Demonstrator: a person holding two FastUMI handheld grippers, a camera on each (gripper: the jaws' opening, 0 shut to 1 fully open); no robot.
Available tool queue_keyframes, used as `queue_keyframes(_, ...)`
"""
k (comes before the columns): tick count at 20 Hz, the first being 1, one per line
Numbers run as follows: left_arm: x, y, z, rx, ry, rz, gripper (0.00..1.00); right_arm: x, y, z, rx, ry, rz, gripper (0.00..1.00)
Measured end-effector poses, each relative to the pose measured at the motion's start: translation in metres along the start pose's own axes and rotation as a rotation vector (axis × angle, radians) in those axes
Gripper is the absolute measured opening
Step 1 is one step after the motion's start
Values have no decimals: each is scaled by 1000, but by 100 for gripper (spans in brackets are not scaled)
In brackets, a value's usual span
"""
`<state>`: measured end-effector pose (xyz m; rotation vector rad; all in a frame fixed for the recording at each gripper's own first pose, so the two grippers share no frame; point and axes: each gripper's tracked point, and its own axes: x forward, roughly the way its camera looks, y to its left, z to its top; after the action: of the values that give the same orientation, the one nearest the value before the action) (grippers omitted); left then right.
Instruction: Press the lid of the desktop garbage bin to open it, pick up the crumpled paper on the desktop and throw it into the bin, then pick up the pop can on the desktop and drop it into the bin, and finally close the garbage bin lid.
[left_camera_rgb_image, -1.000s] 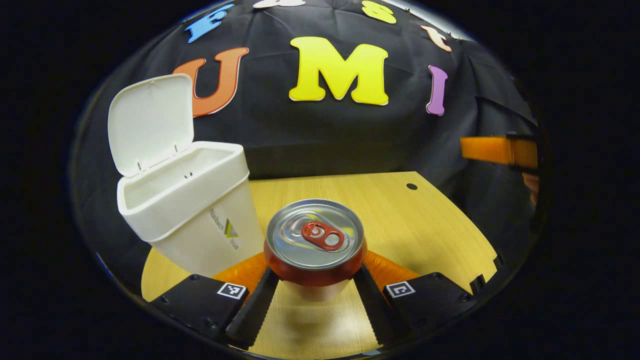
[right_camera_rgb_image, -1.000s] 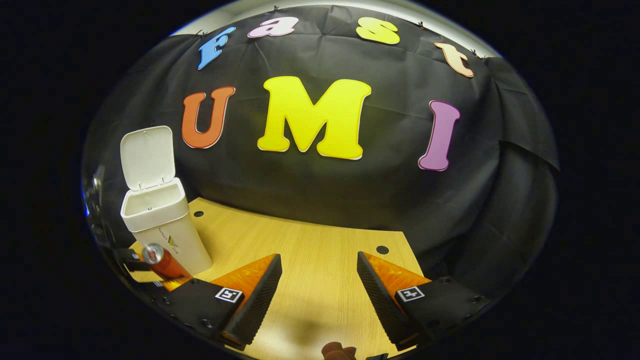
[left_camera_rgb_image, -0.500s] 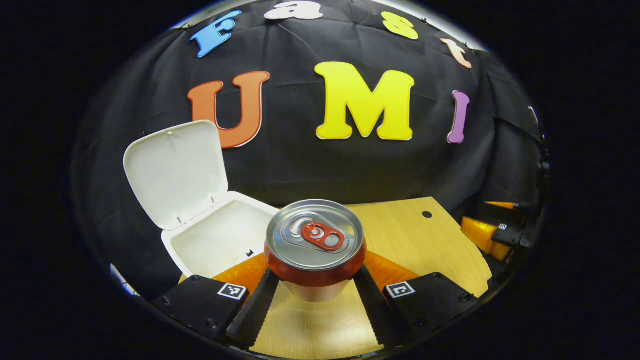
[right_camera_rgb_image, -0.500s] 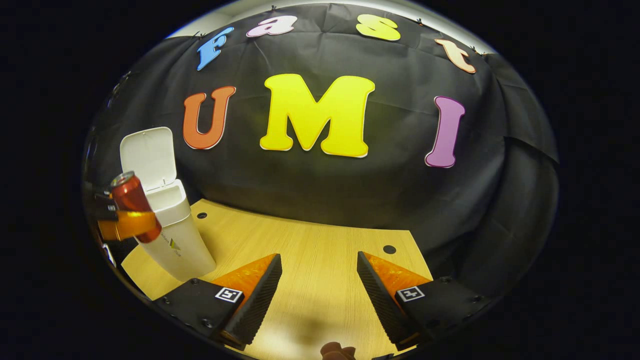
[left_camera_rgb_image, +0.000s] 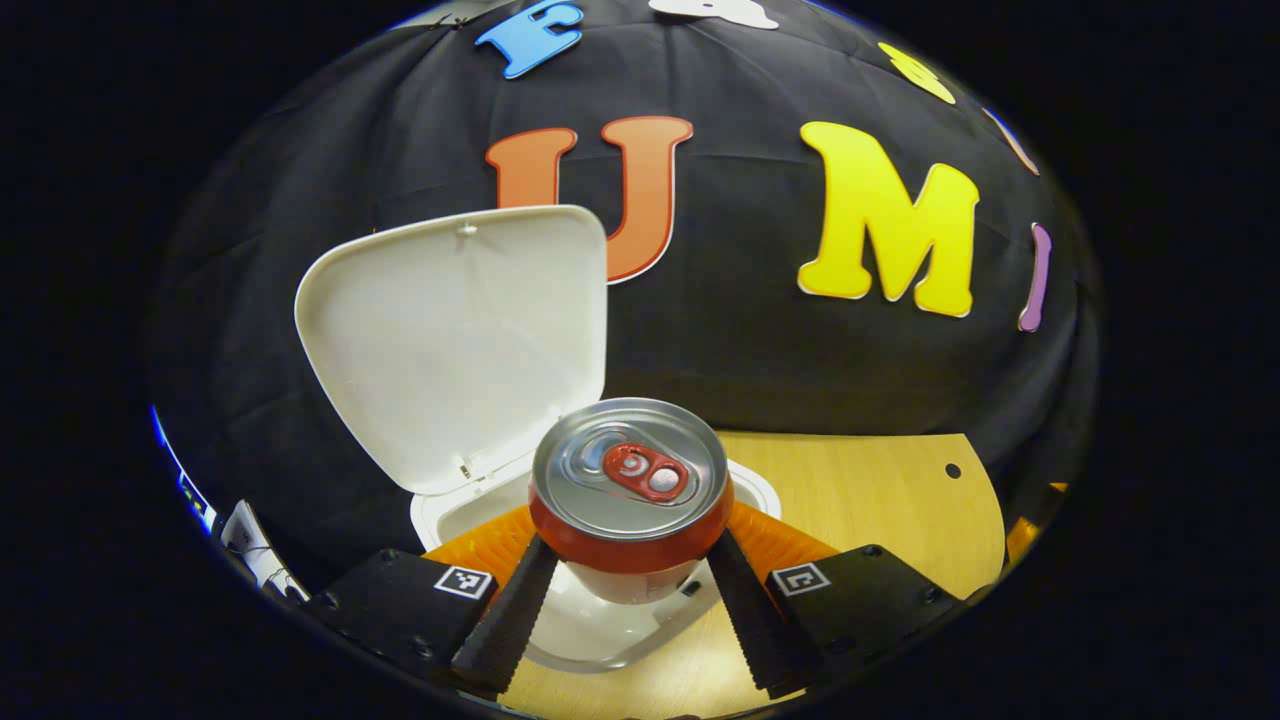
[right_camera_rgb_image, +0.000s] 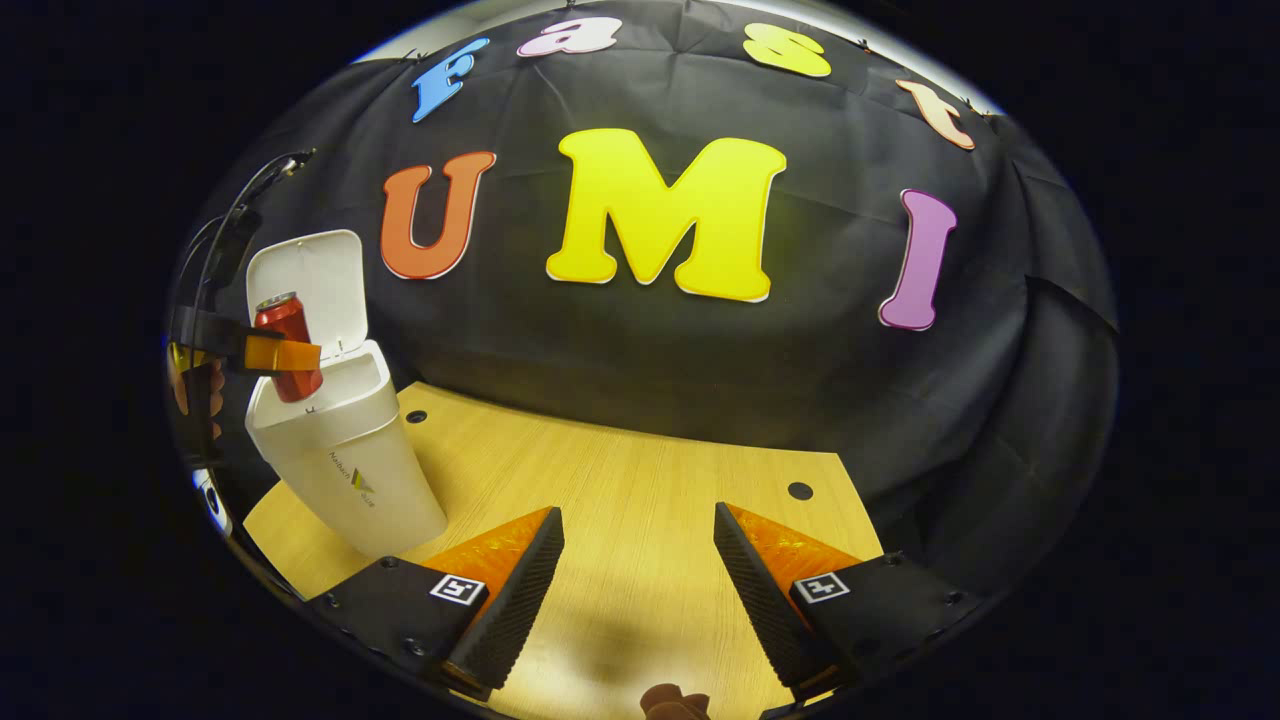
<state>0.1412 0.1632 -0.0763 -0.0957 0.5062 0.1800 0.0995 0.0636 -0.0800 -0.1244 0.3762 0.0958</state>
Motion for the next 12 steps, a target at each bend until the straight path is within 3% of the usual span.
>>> queue_keyframes(6, 37, 12, -15, -11, 35, 25, 87, 3, 1, -15, -29, 37, -19, 96)
queue_keyframes(12, 35, 16, -17, -27, 36, 57, 92, 6, -3, -21, -14, 59, -12, 96)
